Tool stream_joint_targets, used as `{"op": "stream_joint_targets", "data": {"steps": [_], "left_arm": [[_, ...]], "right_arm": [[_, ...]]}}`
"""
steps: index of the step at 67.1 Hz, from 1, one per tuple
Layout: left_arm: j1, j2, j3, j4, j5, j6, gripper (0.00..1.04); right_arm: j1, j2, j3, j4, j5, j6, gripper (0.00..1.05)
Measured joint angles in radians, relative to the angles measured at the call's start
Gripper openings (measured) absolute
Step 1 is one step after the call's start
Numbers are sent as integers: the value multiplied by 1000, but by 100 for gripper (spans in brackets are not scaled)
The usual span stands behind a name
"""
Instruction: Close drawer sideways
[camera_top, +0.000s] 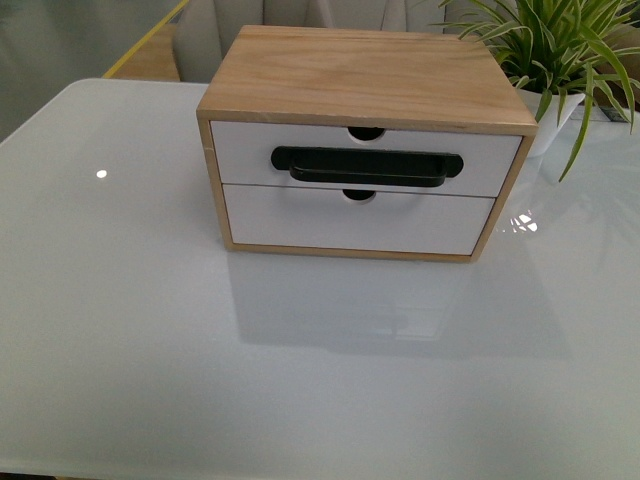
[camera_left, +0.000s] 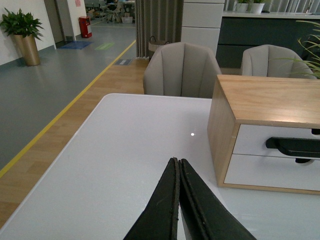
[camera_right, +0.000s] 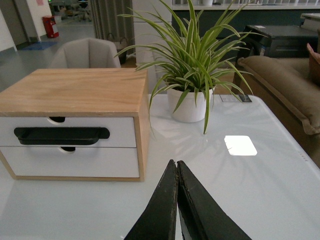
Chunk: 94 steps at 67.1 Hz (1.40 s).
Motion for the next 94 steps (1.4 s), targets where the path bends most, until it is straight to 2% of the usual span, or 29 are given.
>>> {"op": "stream_joint_targets", "data": {"steps": [8, 11, 14, 19, 24, 37, 39, 41, 44, 52, 53, 62, 67, 69, 71, 94], "left_arm": [[0, -37, 0, -36, 0, 0, 2], [0, -52, 0, -51, 0, 0, 2], [0, -63, 0, -63, 0, 0, 2], [0, -102, 0, -102, 0, 0, 2], [0, -216, 0, -245, 0, 1, 2], [0, -254, 0, -257, 0, 1, 2], [0, -254, 0, -257, 0, 1, 2], [0, -254, 0, -257, 0, 1, 2], [0, -254, 0, -257, 0, 1, 9], [0, -254, 0, -257, 0, 1, 38], [0, -254, 0, -258, 0, 1, 43], [0, -254, 0, -257, 0, 1, 69], [0, -254, 0, -258, 0, 1, 89], [0, -254, 0, -257, 0, 1, 95], [0, -254, 0, -257, 0, 3, 98], [0, -254, 0, -258, 0, 3, 96]], "right_arm": [[0, -42, 0, -42, 0, 0, 2], [0, -122, 0, -157, 0, 0, 2], [0, -173, 0, -190, -1, 0, 2], [0, -191, 0, -197, 0, 0, 2], [0, -193, 0, -199, 0, 0, 2], [0, -195, 0, -199, 0, 0, 2], [0, -195, 0, -199, 0, 0, 3], [0, -195, 0, -199, 0, 0, 10], [0, -195, 0, -199, 0, 0, 20], [0, -195, 0, -199, 0, 0, 47], [0, -195, 0, -199, 0, 0, 53], [0, -195, 0, -199, 0, 0, 78], [0, -195, 0, -199, 0, 0, 97], [0, -195, 0, -199, 0, 0, 97], [0, -195, 0, -199, 0, 0, 95], [0, -195, 0, -199, 0, 0, 96]]}}
